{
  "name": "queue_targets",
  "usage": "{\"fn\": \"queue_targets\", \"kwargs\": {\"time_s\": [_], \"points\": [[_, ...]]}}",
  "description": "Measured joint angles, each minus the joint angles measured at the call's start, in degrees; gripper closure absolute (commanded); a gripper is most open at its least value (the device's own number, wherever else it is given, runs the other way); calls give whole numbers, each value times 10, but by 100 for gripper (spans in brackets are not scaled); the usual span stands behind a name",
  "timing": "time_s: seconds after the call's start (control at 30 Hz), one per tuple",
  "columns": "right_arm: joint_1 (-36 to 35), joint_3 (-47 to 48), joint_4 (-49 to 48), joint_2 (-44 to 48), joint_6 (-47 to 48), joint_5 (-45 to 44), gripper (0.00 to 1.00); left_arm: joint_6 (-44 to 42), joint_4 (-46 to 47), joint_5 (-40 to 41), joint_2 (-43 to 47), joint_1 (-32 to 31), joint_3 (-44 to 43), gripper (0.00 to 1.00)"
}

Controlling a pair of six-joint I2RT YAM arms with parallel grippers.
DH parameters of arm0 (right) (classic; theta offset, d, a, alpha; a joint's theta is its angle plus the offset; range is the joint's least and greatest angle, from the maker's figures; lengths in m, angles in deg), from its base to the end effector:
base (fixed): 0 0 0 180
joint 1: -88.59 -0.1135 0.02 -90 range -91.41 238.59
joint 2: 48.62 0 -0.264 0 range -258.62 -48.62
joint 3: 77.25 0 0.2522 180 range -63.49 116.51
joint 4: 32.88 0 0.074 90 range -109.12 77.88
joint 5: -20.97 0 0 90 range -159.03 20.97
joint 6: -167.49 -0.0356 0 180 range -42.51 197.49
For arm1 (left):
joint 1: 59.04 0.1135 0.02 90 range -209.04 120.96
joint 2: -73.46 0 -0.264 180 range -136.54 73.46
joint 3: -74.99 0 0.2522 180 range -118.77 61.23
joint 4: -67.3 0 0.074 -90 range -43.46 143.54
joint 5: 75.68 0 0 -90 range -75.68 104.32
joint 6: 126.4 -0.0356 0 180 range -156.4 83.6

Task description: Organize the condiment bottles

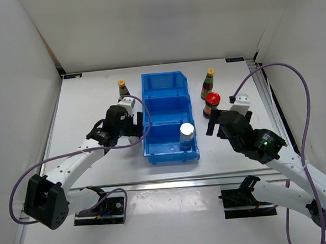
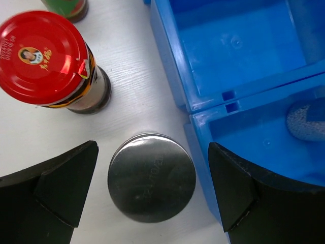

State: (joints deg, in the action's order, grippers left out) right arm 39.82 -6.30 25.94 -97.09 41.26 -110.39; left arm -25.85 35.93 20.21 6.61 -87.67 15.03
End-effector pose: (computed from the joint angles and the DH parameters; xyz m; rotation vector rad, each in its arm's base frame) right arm 0.1226 0.1042 0.3479 0.1610 2.0277 0.1267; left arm 0.2234 -0.1178 0.2582 0.2976 2.2270 -0.2563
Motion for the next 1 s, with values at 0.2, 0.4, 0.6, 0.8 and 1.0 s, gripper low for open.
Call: {"fn": "queue_targets", "kwargs": {"time_s": [0.2,0.4,0.6,0.8,1.0], "points": [[0,-17,0,0,0,2,1,1,-2,12,-27,-1,2,6],[0,-18,-1,1,0,2,1,7,-4,22,-30,-1,8,26],[0,-18,-1,1,0,2,1,7,-4,28,-30,-2,8,57],[0,-18,-1,1,0,2,1,6,-30,47,-30,-3,-3,89],[0,-18,-1,1,0,2,1,4,-119,99,-22,-2,-88,89]]}}
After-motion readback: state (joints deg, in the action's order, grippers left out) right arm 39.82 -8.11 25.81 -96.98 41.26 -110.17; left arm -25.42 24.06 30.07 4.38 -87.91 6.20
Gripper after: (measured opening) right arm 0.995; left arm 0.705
